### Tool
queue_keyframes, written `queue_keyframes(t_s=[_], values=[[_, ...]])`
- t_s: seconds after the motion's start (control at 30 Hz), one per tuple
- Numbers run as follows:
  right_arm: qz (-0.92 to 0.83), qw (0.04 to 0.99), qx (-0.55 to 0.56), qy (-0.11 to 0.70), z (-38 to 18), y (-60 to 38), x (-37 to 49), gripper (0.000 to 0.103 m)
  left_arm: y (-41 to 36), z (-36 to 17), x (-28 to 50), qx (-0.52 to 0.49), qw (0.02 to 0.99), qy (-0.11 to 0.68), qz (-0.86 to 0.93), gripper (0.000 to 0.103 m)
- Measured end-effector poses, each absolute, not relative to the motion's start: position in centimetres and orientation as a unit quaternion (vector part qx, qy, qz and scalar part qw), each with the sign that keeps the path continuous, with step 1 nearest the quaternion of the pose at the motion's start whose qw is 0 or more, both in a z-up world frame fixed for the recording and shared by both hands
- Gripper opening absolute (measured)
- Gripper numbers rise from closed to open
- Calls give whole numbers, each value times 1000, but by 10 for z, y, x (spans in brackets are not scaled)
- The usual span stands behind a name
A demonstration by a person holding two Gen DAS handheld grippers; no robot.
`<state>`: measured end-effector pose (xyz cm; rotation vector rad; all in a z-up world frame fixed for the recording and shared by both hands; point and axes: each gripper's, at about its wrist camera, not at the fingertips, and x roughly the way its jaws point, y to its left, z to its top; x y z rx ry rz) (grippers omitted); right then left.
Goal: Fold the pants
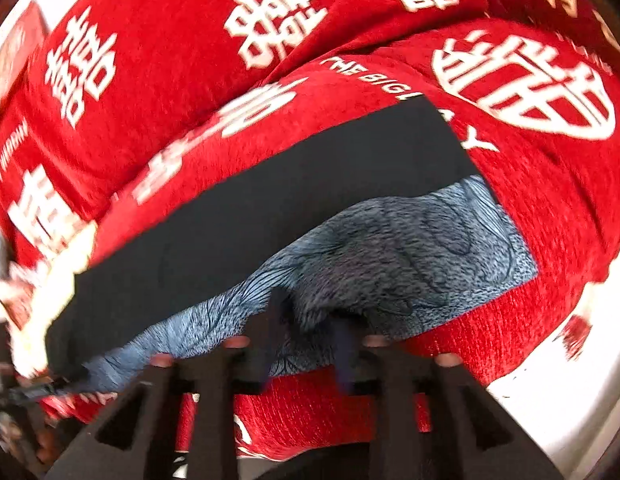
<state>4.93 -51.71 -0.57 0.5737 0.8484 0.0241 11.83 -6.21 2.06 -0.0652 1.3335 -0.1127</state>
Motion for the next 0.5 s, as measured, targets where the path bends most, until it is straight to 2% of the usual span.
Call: queue_keyframes(t_s=[0.03, 0.17, 0.37, 0.4, 0.47, 0.5], values=[[10, 872, 296, 389, -6, -519, 47, 87, -62, 20, 119, -28, 784, 618, -51, 91], [24, 856, 379, 350, -11, -545, 42, 88, -66, 18, 120, -14, 785, 618, -44, 91], [-14, 856, 392, 338, -23, -572, 50, 88, -69, 15, 120, -12, 785, 618, -40, 95], [-20, 850, 400, 343, -27, -577, 52, 84, -69, 15, 120, -9, 786, 617, -40, 95], [-10, 837, 422, 347, -29, -584, 53, 61, -69, 17, 119, -13, 787, 616, -41, 95], [-7, 841, 407, 357, -24, -582, 55, 24, -67, 19, 119, -18, 788, 615, -41, 95]])
